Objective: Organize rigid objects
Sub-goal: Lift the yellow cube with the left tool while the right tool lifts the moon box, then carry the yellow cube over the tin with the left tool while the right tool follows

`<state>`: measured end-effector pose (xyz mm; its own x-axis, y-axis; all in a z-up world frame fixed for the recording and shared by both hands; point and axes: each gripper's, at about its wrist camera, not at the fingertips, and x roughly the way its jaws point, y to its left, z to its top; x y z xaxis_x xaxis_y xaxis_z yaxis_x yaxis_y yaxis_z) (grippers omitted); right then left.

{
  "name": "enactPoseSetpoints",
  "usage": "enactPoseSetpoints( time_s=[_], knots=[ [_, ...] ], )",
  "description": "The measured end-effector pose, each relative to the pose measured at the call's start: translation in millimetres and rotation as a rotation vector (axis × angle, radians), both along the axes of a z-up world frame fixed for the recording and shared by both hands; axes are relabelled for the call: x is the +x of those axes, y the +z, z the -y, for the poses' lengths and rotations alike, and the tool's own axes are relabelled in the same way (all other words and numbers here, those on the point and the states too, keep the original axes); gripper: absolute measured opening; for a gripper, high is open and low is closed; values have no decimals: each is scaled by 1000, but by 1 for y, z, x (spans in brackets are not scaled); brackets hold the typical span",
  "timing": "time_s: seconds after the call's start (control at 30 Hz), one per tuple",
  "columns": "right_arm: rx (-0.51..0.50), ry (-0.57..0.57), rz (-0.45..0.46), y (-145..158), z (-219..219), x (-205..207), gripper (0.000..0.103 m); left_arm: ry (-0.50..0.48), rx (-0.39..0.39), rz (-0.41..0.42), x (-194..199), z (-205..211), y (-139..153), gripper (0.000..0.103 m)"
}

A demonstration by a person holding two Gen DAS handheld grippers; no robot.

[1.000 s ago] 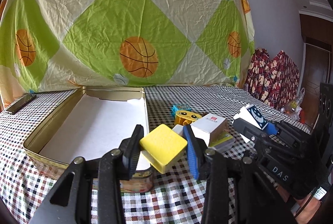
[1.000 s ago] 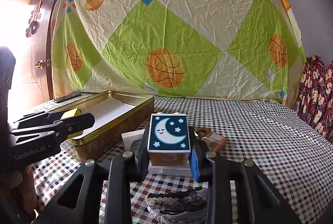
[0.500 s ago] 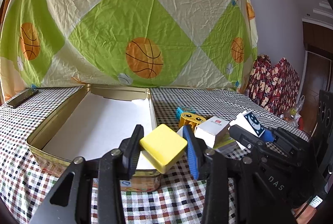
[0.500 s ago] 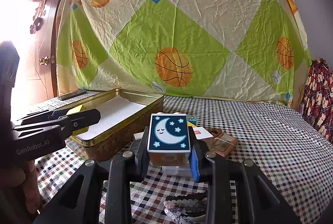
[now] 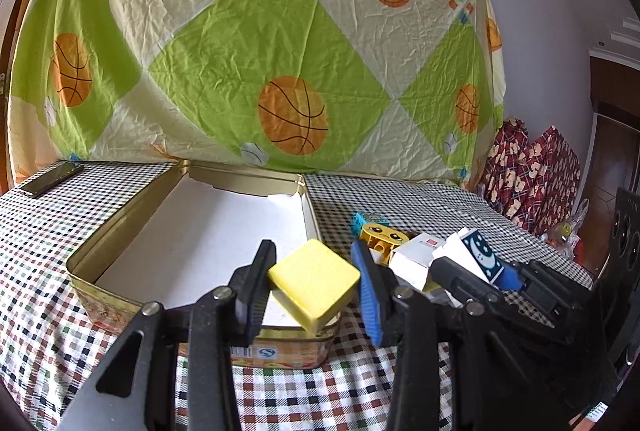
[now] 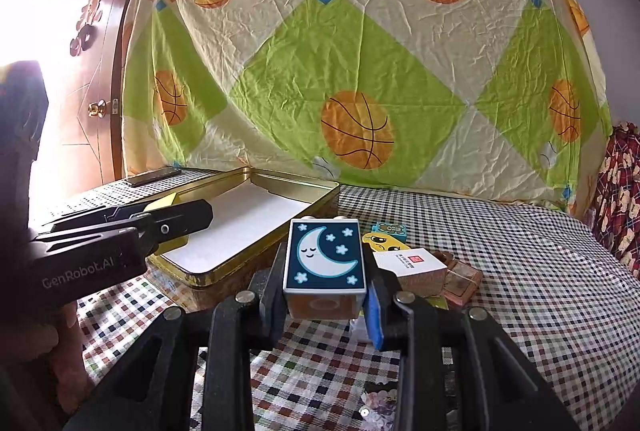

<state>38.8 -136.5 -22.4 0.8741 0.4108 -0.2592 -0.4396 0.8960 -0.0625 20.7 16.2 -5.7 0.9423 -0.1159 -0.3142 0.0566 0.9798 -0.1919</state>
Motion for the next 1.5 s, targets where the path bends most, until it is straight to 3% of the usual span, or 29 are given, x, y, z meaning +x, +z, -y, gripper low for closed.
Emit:
enactPoseSetpoints(
  time_s=[1.5],
  knots=[
    [-30, 133, -62, -2, -61, -4, 34, 113, -14, -12, -8, -51, -2, 38]
  ],
)
